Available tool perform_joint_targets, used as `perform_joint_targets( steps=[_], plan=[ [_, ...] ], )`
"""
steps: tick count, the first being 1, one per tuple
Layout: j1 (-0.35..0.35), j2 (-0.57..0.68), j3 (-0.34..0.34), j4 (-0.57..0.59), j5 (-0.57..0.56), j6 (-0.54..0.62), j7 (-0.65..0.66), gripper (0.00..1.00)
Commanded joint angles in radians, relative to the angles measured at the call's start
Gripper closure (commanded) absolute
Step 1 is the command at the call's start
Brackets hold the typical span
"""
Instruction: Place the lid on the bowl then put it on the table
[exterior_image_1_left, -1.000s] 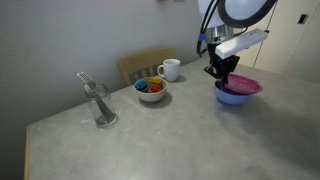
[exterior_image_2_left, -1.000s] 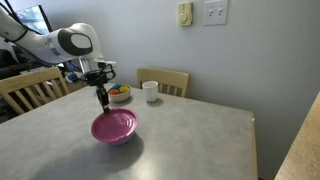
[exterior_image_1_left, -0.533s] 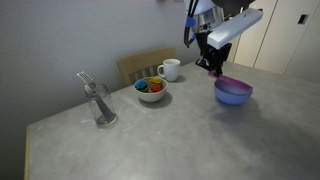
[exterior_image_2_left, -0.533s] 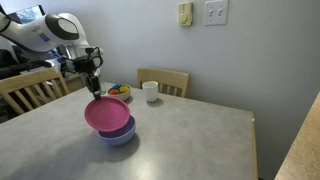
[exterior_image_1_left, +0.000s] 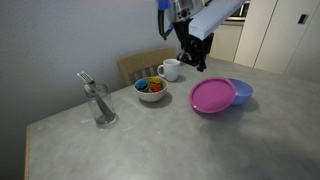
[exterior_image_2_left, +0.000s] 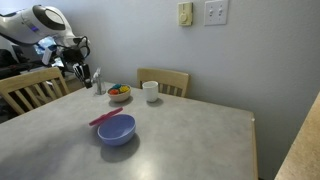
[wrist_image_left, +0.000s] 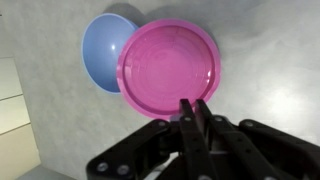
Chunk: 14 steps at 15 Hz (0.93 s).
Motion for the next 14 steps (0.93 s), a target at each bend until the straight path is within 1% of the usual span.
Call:
perform_joint_targets(
  steps=[1, 5, 8, 10, 11, 12, 13, 14],
  plan=[
    [0.013, 0.062, 0.030, 0.095, 0.009, -0.027, -0.056, 0.97],
    [0.033, 0.093, 0.037, 0.139, 0.014, -0.031, -0.081, 0.97],
    [0.034, 0.102, 0.032, 0.133, 0.019, -0.018, -0.088, 0.97],
    [0.020, 0.095, 0.036, 0.118, 0.052, -0.011, -0.095, 0.97],
    [0.017, 0.088, 0.037, 0.110, 0.069, -0.016, -0.095, 0.64],
    [0.016, 0.077, 0.039, 0.104, 0.088, -0.029, -0.093, 0.62],
    [0.012, 0.057, 0.043, 0.088, 0.112, -0.040, -0.099, 0.56],
    [0.008, 0.040, 0.045, 0.071, 0.134, -0.048, -0.100, 0.49]
  ],
)
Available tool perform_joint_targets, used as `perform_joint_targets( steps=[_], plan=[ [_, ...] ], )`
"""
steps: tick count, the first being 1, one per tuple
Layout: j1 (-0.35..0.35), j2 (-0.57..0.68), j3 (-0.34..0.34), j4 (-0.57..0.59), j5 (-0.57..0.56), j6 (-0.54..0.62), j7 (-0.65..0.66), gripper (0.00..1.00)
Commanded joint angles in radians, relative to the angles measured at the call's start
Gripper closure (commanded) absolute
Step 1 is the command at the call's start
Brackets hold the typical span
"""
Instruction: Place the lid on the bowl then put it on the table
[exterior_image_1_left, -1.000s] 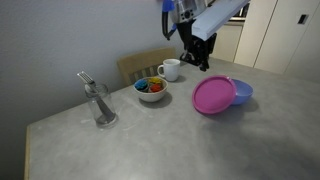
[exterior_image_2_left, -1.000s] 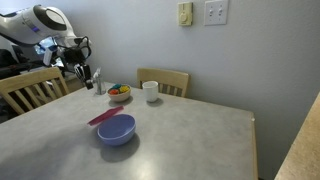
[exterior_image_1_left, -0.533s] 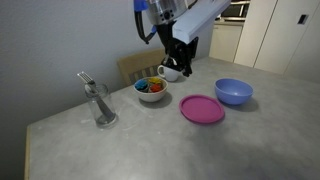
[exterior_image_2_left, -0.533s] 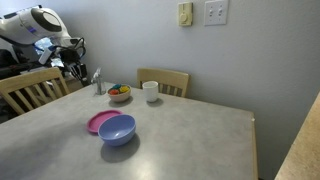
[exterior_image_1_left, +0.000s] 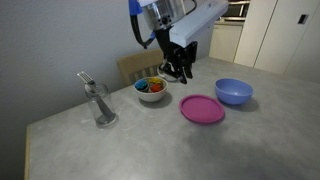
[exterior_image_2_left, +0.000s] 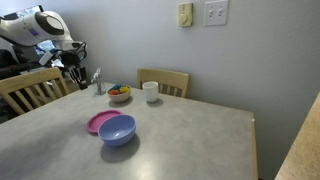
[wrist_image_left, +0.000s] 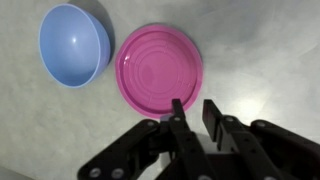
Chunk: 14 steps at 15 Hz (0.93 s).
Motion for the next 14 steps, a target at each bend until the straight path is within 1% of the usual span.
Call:
perform_joint_targets(
  steps=[1, 5, 7, 9, 10, 14],
  plan=[
    [-0.024, -0.068, 0.013, -0.055, 0.085, -0.044, -0.037, 0.42],
    [-0.046, -0.139, 0.014, -0.130, 0.164, -0.037, -0.042, 0.12],
    [-0.059, -0.174, 0.013, -0.167, 0.190, -0.034, -0.045, 0.00],
    [-0.080, -0.202, 0.017, -0.194, 0.237, -0.042, -0.056, 0.00],
    [-0.052, -0.143, 0.009, -0.123, 0.191, -0.042, -0.019, 0.00],
    [-0.054, -0.148, 0.010, -0.127, 0.194, -0.042, -0.019, 0.00]
  ],
)
